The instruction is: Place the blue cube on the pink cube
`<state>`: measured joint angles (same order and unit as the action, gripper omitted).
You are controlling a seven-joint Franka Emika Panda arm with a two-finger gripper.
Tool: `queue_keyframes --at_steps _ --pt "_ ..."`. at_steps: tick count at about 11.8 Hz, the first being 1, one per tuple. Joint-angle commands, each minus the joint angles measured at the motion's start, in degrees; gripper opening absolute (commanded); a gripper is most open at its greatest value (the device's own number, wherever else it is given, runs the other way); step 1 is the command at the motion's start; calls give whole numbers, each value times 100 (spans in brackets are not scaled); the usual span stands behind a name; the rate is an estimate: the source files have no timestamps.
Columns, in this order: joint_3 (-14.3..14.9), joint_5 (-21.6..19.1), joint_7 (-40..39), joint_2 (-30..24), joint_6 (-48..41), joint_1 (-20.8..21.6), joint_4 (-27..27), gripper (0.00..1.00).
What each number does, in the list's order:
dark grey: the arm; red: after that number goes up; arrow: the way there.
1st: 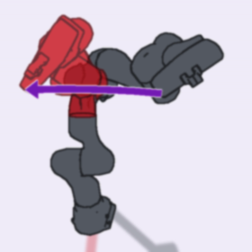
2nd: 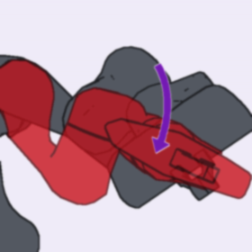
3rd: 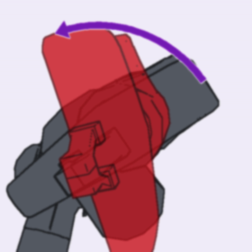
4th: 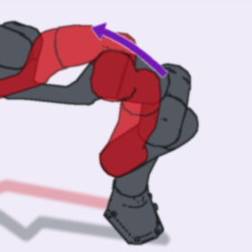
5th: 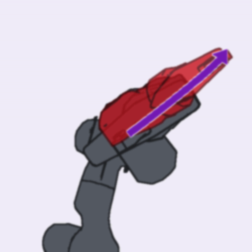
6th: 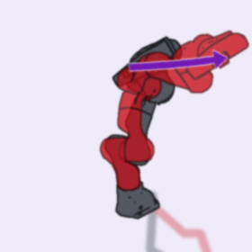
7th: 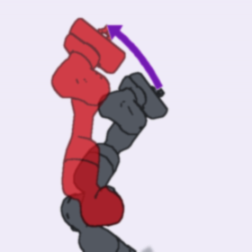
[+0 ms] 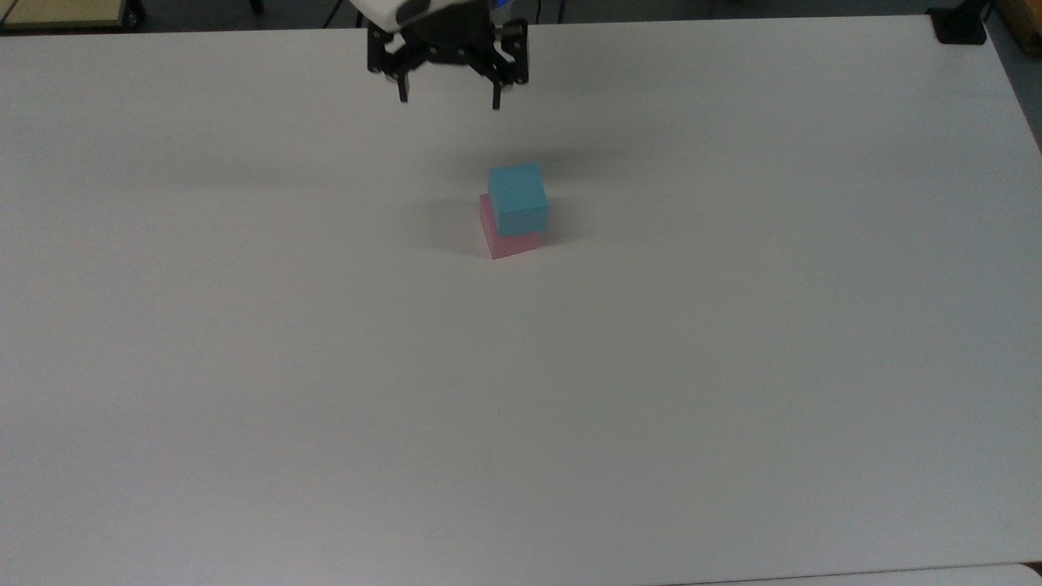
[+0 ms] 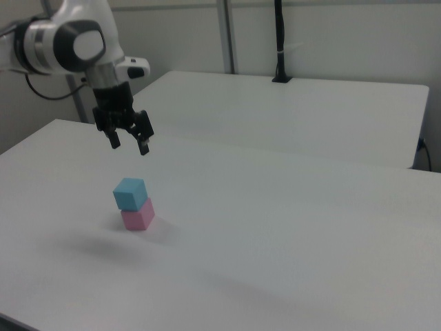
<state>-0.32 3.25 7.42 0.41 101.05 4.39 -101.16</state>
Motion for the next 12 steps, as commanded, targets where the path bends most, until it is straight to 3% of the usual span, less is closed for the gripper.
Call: queue_keyframes --at_steps 1,2,4,6,12 --pt "41 0 172 -487 -516 -139 97 100" --pt "50 -9 163 -637 -542 -253 96 100" --pt "347 -9 -194 -901 -551 -280 96 100" --pt "480 53 -1353 -928 -534 -298 105 100" --pt "577 79 -1366 -911 -490 -473 105 100"
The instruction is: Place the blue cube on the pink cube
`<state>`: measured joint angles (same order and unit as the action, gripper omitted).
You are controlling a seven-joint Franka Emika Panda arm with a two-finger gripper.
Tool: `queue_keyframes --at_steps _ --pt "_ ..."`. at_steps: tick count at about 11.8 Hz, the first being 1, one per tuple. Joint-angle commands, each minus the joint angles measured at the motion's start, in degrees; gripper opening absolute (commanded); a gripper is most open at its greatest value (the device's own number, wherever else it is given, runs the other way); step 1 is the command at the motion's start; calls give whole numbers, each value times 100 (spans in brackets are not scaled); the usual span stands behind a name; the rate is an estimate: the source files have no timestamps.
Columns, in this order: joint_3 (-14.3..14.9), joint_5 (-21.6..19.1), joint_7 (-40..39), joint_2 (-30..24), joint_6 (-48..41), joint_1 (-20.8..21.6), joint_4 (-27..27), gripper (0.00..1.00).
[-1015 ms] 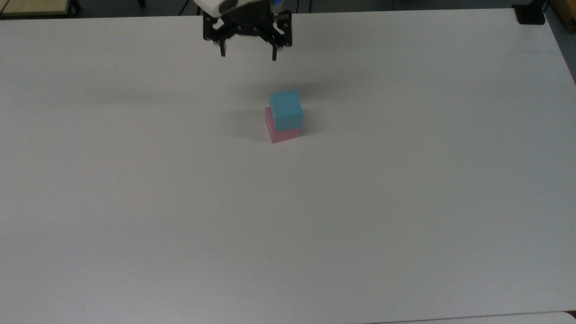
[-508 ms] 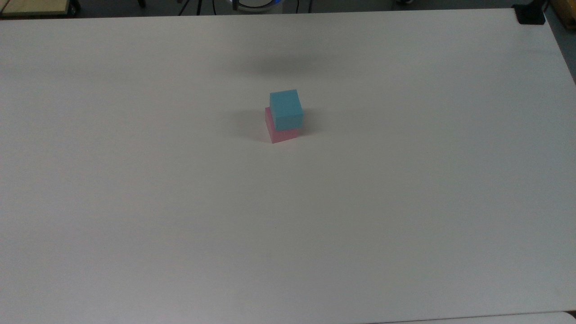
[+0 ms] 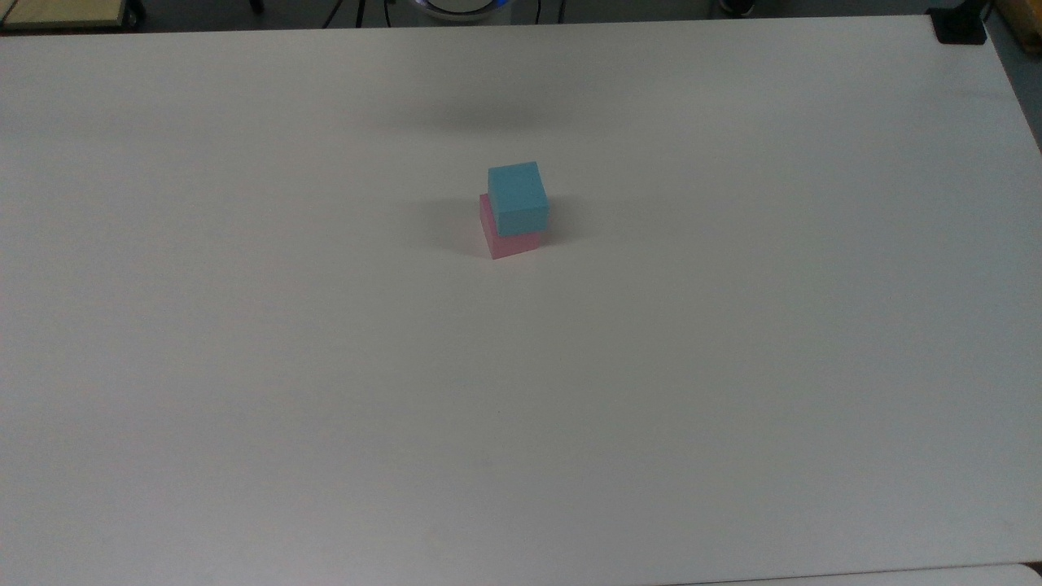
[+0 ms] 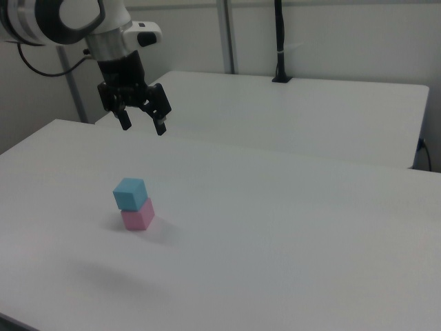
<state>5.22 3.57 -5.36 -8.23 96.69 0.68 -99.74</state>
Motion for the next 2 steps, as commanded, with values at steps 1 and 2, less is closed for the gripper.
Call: queue_keyframes --at_steps 1,2 --pt "14 4 -88 -47 -37 -155 -28 100" --pt "14 3 -79 -39 -36 -164 -28 100"
